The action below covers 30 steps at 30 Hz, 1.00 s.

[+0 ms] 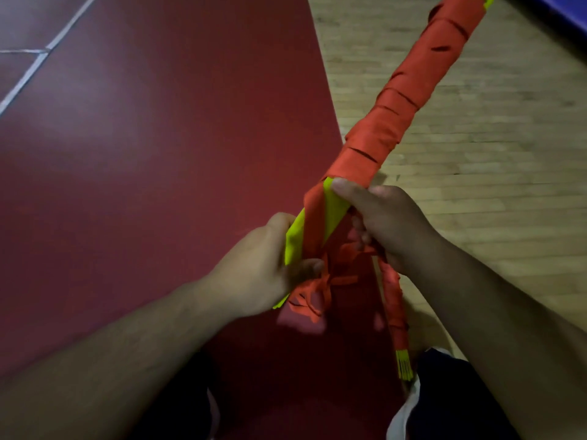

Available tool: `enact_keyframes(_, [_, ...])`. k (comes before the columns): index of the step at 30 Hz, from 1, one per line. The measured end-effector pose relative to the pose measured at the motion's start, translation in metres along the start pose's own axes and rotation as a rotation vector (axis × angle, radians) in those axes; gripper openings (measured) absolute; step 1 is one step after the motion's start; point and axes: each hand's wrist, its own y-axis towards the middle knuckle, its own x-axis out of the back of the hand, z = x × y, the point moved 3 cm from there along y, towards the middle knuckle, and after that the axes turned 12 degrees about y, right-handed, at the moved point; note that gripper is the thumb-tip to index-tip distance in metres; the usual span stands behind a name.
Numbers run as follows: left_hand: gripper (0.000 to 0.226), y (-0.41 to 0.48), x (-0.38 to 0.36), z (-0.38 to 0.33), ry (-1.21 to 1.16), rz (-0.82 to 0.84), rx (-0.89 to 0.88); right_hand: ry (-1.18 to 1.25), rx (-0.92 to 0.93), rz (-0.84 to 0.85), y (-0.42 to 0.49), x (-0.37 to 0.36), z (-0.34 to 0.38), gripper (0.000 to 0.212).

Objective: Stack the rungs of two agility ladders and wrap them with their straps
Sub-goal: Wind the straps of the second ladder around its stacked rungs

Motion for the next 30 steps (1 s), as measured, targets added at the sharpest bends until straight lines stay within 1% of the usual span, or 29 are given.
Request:
enact_keyframes(2, [0.052, -0.002, -0.001, -0.003, 0.045, -0.036, -0.030, 0.063, -0.062, 0.017, 0.001, -0.002, 0.000, 0.062])
enact_keyframes(4, [0.053, -0.002, 0.000, -0.002, 0.119, -0.070, -0.062, 0.083, -0.080, -0.016, 0.000, -0.004, -0.002, 0.065])
enact_keyframes(6, [0.052, -0.001, 0.004, -0.001, 0.148, -0.078, -0.083, 0.121, -0.065, -0.080, -0.002, -0.005, -0.005, 0.057])
enact_keyframes(7, [0.049, -0.001, 0.004, -0.002, 0.106, -0.050, -0.083, 0.141, -0.062, -0.103, -0.003, -0.005, -0.006, 0.054])
enact_keyframes(8, [0.045, 0.000, 0.005, -0.004, -0.011, 0.001, -0.060, 0.159, -0.061, -0.114, -0.003, -0.004, -0.006, 0.051])
enact_keyframes(10, [0.036, 0.000, 0.004, -0.008, -0.418, 0.159, 0.048, 0.225, -0.048, -0.068, -0.003, -0.004, -0.003, 0.046])
enact_keyframes(13, [0.024, -0.008, 0.002, -0.016, -1.026, 0.540, 0.183, 0.274, 0.000, 0.083, -0.007, -0.006, 0.001, 0.046])
enact_keyframes(14, [0.025, -0.011, 0.002, -0.019, -1.143, 0.641, 0.185, 0.269, 0.023, 0.117, -0.009, -0.007, 0.002, 0.048])
enact_keyframes(15, [0.029, -0.013, 0.003, -0.021, -1.182, 0.685, 0.178, 0.246, 0.049, 0.140, -0.009, -0.006, 0.003, 0.053])
enact_keyframes(16, [0.033, -0.013, 0.002, -0.022, -1.180, 0.679, 0.181, 0.201, 0.073, 0.151, -0.008, -0.005, 0.005, 0.062])
enact_keyframes(17, [0.033, -0.012, 0.001, -0.022, -1.162, 0.636, 0.194, 0.147, 0.095, 0.162, -0.006, -0.004, 0.008, 0.075])
enact_keyframes(19, [0.021, -0.008, 0.000, -0.021, -1.115, 0.525, 0.194, 0.079, 0.095, 0.204, -0.003, 0.001, 0.013, 0.102])
enact_keyframes(20, [0.012, -0.007, 0.000, -0.020, -1.095, 0.481, 0.182, 0.053, 0.083, 0.237, -0.002, 0.003, 0.015, 0.113])
enact_keyframes(21, [0.007, -0.006, 0.000, -0.019, -1.084, 0.453, 0.172, 0.023, 0.081, 0.271, -0.002, 0.004, 0.015, 0.117])
enact_keyframes(23, [0.012, -0.005, -0.001, -0.016, -1.045, 0.409, 0.134, -0.060, 0.092, 0.301, -0.002, 0.006, 0.015, 0.113])
enact_keyframes(26, [0.009, 0.000, 0.001, -0.009, -0.856, 0.288, 0.111, -0.202, 0.148, 0.293, -0.003, 0.009, 0.016, 0.100])
enact_keyframes(28, [0.020, 0.004, 0.003, -0.005, -0.710, 0.223, 0.099, -0.244, 0.176, 0.278, -0.004, 0.011, 0.018, 0.080])
enact_keyframes(30, [0.024, 0.006, 0.005, -0.004, -0.604, 0.174, 0.075, -0.303, 0.225, 0.235, -0.004, 0.011, 0.021, 0.059])
